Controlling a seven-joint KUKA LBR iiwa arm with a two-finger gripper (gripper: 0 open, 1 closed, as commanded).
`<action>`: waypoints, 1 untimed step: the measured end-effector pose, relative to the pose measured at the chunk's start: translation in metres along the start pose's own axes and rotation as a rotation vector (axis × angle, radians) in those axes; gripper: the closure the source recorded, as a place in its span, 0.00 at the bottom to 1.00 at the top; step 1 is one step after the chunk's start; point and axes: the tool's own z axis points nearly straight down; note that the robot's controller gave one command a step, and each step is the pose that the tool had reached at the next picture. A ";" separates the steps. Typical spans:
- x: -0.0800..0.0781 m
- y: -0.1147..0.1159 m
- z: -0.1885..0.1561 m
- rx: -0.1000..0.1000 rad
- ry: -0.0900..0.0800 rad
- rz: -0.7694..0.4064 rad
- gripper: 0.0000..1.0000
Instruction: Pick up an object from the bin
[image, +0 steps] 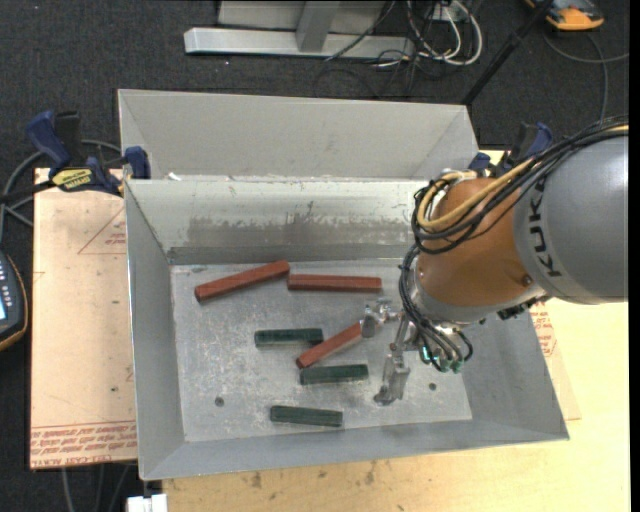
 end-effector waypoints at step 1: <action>-0.043 0.017 0.064 -0.001 -0.006 0.018 0.00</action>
Offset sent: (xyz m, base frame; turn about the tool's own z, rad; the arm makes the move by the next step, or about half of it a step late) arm 0.0427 0.0149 -0.0611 0.0212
